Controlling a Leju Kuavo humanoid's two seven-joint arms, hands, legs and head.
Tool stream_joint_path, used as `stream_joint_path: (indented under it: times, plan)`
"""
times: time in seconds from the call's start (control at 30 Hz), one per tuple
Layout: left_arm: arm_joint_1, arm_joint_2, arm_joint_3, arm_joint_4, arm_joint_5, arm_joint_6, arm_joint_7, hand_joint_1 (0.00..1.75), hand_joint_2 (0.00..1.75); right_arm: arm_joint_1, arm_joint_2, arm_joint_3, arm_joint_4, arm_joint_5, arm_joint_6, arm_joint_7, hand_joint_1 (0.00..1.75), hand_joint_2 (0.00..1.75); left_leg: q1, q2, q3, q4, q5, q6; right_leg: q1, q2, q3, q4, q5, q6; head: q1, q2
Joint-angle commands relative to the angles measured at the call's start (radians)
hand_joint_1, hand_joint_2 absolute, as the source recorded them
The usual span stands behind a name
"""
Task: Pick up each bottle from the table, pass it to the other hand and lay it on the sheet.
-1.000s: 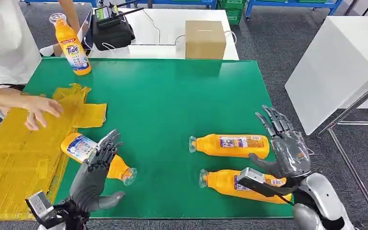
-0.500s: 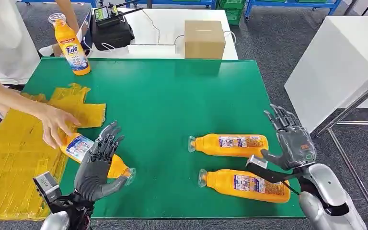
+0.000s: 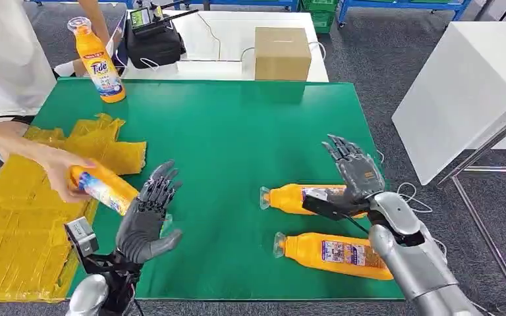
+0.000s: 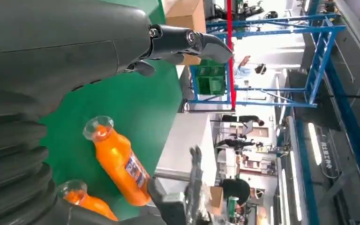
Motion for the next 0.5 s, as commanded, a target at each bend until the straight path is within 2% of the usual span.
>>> stream_joint_path:
  times: [0.03, 0.13, 0.23, 0.5]
  plan:
    - [-0.082, 0.004, -0.024, 0.129, 0.01, 0.006, 0.005, 0.0, 1.75, -0.131, 0.069, 0.186, 0.245, -0.017, 0.044, -0.02, 0.0, 1.75, 0.0, 0.003, 0.005, -0.001, -0.001, -0.003, 0.0, 0.002, 0.004, -0.001, 0.0, -0.001, 0.0, 0.0]
    - [-0.081, 0.005, -0.024, 0.131, 0.01, 0.006, 0.005, 0.0, 1.75, -0.132, 0.061, 0.197, 0.241, -0.021, 0.056, -0.028, 0.0, 1.75, 0.0, 0.001, 0.004, -0.001, -0.001, -0.002, 0.0, 0.001, 0.003, -0.001, -0.001, -0.001, 0.0, 0.0]
    - [-0.083, 0.006, -0.018, 0.141, 0.015, 0.014, 0.002, 0.0, 1.75, -0.128, 0.009, 0.237, 0.204, -0.045, 0.081, -0.042, 0.0, 1.75, 0.0, 0.001, 0.002, -0.001, -0.001, -0.002, -0.001, 0.001, 0.002, -0.001, -0.001, -0.001, 0.0, 0.0]
    - [-0.06, -0.001, 0.03, 0.151, 0.019, 0.031, -0.001, 0.0, 1.75, -0.102, -0.218, 0.234, -0.034, -0.131, 0.116, 0.021, 0.0, 1.75, -0.002, -0.003, -0.002, 0.0, 0.0, -0.001, -0.003, -0.002, -0.001, 0.001, -0.001, 0.0, 0.0, 0.0]
